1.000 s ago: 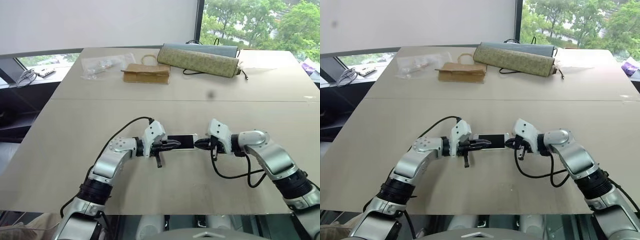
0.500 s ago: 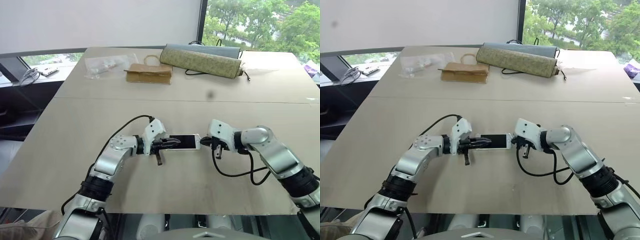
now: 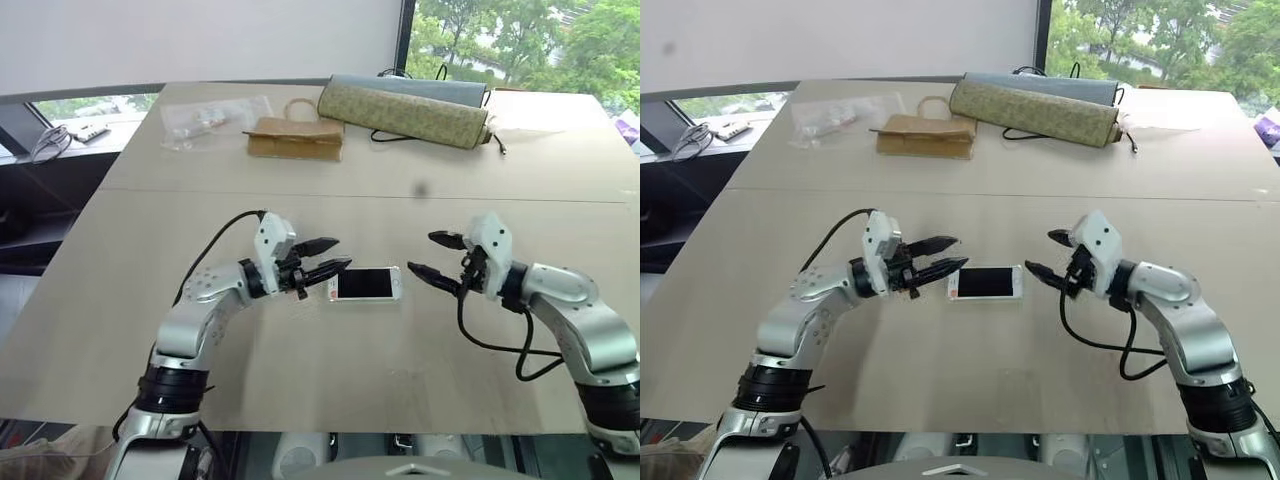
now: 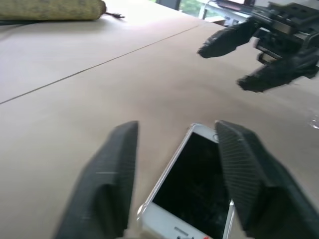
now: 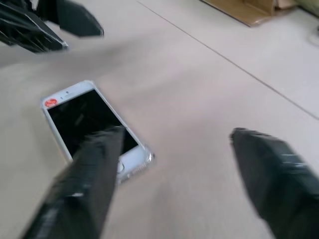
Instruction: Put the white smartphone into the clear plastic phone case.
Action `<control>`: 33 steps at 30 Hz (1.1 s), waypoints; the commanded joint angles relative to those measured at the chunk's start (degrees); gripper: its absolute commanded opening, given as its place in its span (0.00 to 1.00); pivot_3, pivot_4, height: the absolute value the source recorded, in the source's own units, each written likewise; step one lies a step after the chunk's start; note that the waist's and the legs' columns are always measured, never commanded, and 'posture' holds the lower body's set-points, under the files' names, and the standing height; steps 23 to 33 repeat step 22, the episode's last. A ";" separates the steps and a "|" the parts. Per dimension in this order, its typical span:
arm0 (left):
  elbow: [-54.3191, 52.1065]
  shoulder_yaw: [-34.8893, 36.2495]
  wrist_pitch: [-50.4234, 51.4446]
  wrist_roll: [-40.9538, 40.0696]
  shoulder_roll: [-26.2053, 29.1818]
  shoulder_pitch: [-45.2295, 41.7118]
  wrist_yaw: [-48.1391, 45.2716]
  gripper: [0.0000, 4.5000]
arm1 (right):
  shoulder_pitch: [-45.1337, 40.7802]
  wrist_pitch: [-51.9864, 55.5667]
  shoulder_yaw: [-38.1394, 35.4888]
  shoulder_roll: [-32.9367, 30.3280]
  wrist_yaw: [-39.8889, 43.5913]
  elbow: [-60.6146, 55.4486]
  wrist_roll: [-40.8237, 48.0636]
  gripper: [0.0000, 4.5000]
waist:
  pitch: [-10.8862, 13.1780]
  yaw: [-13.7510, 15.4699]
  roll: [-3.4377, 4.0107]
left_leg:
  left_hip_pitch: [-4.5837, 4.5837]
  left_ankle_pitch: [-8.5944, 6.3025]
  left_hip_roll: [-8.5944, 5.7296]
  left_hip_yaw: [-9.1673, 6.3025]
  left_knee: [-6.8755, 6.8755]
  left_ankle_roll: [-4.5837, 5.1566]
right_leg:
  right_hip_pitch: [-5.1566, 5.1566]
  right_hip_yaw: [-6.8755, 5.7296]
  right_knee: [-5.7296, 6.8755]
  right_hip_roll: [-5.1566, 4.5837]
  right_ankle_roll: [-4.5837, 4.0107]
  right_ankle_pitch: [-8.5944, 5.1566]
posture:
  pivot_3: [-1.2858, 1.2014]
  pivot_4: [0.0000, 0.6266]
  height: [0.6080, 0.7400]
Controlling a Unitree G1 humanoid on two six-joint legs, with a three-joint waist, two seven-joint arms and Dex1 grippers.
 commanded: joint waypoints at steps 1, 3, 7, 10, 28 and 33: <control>-5.56 5.15 2.01 -3.80 3.56 3.34 -0.32 0.97 | 3.96 -1.51 -5.49 -1.90 -0.26 -5.23 2.62 1.00 | 0.10 -0.06 0.03 | 0.01 0.00 0.01 0.01 0.00 0.00 | 0.00 0.02 0.00 0.00 0.01 -0.01 | 0.52 0.24 1.00; -7.45 6.49 2.49 -4.72 5.25 5.91 -0.53 0.99 | 7.02 -2.23 -7.52 -2.67 -0.45 -6.49 3.03 1.00 | 0.16 -0.03 0.04 | 0.02 0.00 0.02 0.00 0.01 0.00 | 0.00 0.02 0.01 0.02 0.08 -0.05 | 0.52 0.24 1.00; -10.44 9.99 3.69 -6.61 7.32 10.71 0.43 0.99 | 14.03 -3.76 -12.90 -3.22 -2.08 -9.58 3.43 1.00 | 0.20 0.12 0.04 | 0.10 0.00 0.04 -0.01 0.01 0.00 | 0.06 0.03 0.01 -0.01 0.21 -0.14 | 0.52 0.24 1.00; -12.25 11.54 3.97 -7.06 8.63 14.36 0.45 0.99 | 19.19 -5.23 -15.60 -3.50 -2.64 -11.61 2.95 1.00 | 0.21 0.07 0.05 | 0.11 0.00 0.04 -0.03 0.02 0.00 | 0.06 0.04 0.01 -0.05 0.20 -0.15 | 0.52 0.24 1.00; -16.59 16.97 5.05 -8.46 11.18 26.02 1.48 0.99 | 29.50 -8.79 -22.43 -4.88 -2.84 -14.08 2.64 1.00 | 0.23 0.03 0.09 | 0.12 -0.01 0.08 -0.02 0.03 -0.02 | 0.03 0.08 0.01 -0.17 -0.02 -0.28 | 0.52 0.24 1.00; -16.59 16.97 5.05 -8.46 11.18 26.02 1.48 0.99 | 29.50 -8.79 -22.43 -4.88 -2.84 -14.08 2.64 1.00 | 0.23 0.03 0.09 | 0.12 -0.01 0.08 -0.02 0.03 -0.02 | 0.03 0.08 0.01 -0.17 -0.02 -0.28 | 0.52 0.24 1.00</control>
